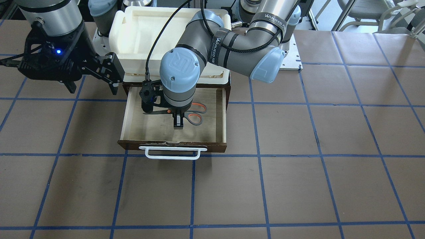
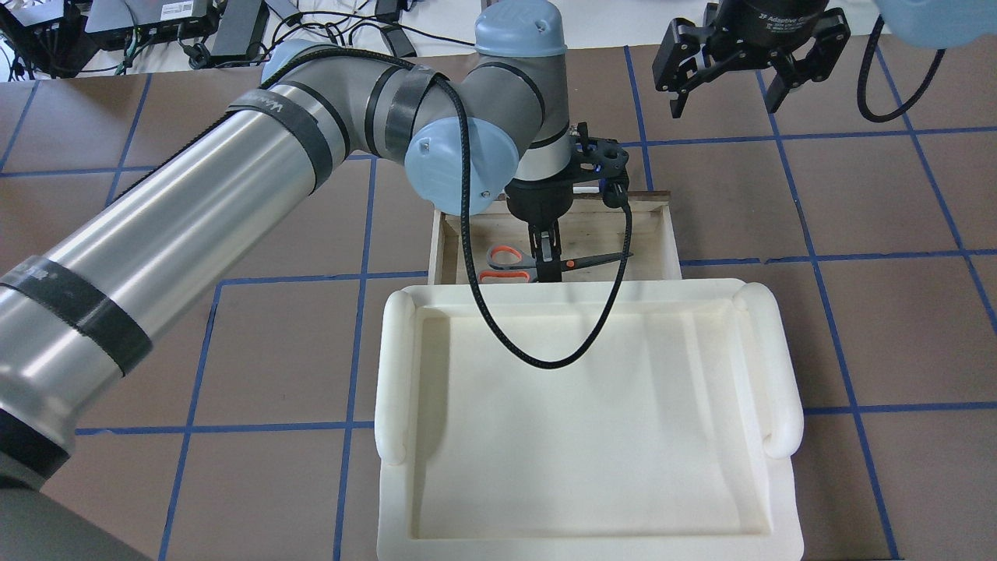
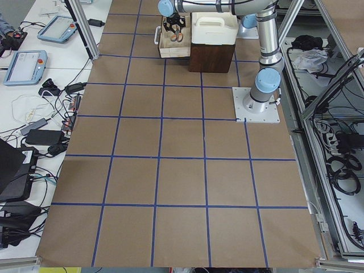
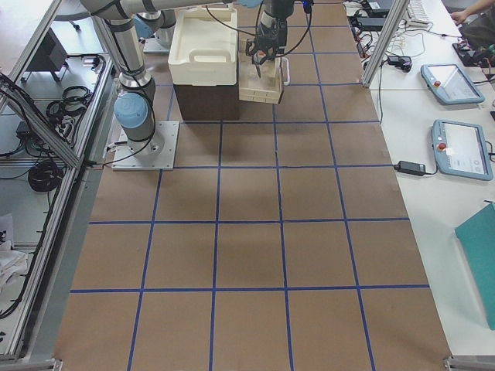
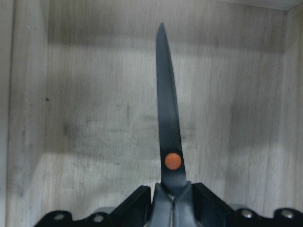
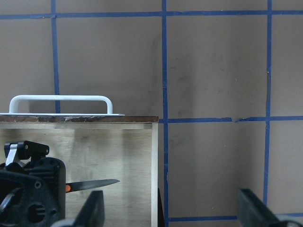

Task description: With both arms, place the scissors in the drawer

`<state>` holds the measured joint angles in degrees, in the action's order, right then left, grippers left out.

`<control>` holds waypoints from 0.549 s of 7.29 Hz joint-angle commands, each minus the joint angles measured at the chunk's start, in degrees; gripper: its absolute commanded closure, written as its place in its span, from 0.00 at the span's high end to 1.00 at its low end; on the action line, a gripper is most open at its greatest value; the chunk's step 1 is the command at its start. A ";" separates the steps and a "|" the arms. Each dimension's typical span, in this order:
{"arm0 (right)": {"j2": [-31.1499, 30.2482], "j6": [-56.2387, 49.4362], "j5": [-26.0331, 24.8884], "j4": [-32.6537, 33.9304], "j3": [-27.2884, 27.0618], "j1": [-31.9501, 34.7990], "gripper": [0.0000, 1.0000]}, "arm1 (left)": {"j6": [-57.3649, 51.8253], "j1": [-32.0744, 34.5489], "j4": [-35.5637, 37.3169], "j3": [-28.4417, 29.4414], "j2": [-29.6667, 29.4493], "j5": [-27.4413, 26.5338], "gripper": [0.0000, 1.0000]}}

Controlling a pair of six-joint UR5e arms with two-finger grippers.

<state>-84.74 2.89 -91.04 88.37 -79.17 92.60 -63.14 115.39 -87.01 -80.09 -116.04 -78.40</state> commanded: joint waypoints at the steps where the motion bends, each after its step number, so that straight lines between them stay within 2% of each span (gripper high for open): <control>1: -0.17 -0.34 0.25 0.05 -0.11 0.04 1.00 | -0.58 0.01 -3.16 -0.15 -0.32 0.61 0.07; 3: -0.17 -0.60 0.25 0.05 -0.11 -0.05 1.00 | -0.23 0.01 -3.07 -0.06 -0.41 2.63 0.11; 4: -0.17 -0.60 0.25 0.05 -0.20 -0.05 1.00 | 0.29 0.01 -3.07 -0.06 -0.41 2.81 0.23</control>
<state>-84.90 2.33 -90.79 88.42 -79.30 92.56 -63.29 115.40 -90.05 -80.17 -116.42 -76.00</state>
